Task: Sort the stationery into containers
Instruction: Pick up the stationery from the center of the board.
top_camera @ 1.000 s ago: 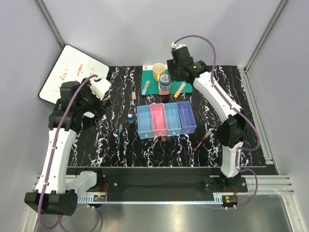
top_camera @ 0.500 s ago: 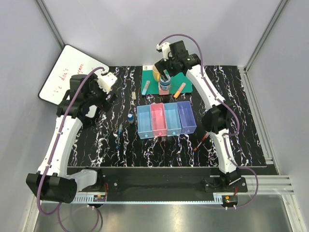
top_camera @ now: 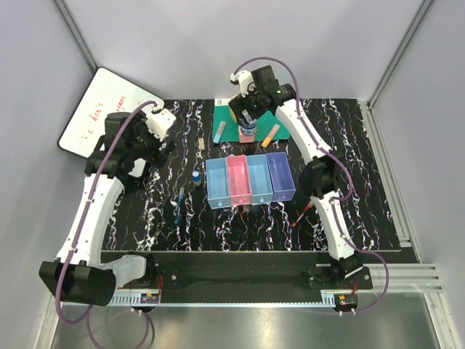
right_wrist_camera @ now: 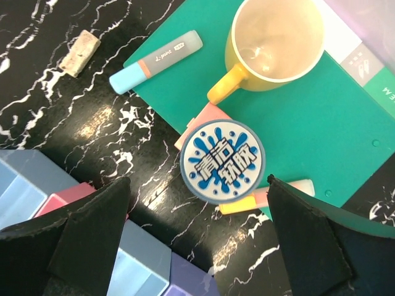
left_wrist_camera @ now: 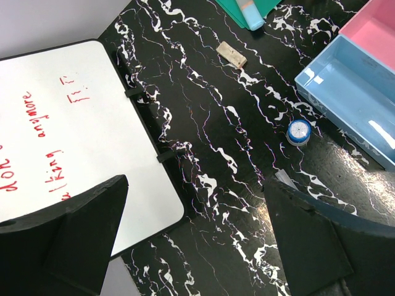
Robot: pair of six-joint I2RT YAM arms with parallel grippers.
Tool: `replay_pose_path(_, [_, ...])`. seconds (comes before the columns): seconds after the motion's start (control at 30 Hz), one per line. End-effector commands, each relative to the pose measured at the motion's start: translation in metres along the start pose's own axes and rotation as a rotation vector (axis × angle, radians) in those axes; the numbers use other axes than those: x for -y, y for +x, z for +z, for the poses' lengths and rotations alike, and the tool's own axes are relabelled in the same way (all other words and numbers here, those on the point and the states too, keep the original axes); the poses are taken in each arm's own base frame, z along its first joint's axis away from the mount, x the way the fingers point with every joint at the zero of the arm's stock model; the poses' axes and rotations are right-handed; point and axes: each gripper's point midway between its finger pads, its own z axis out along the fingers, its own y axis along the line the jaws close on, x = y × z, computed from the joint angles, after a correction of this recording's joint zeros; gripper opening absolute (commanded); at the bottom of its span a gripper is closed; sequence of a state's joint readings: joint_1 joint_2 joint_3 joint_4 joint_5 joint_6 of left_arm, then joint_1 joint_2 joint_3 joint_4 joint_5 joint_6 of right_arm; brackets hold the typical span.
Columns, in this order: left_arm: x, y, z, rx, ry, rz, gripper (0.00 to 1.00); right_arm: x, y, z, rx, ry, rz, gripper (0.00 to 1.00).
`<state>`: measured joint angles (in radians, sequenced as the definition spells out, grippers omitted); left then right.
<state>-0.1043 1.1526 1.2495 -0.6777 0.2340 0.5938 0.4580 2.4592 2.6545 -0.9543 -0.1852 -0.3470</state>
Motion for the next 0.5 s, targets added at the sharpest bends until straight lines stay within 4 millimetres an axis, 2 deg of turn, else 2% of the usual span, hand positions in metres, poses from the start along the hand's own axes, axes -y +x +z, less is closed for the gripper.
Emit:
replay_pose_path(0.0, [-0.008, -0.013, -0.006, 0.055, -0.050, 0.009, 0.99, 0.008, -0.013, 0.010, 0.053, 0.037, -0.010, 1.00])
replay_pose_path(0.23, [-0.005, -0.004, -0.005, 0.036, -0.052, 0.012, 0.99, 0.020, -0.009, 0.027, 0.055, 0.085, -0.009, 1.00])
replay_pose_path(0.47, [-0.004, 0.003, -0.005, 0.018, -0.057, 0.017, 0.99, 0.027, -0.015, 0.033, 0.081, 0.117, -0.010, 1.00])
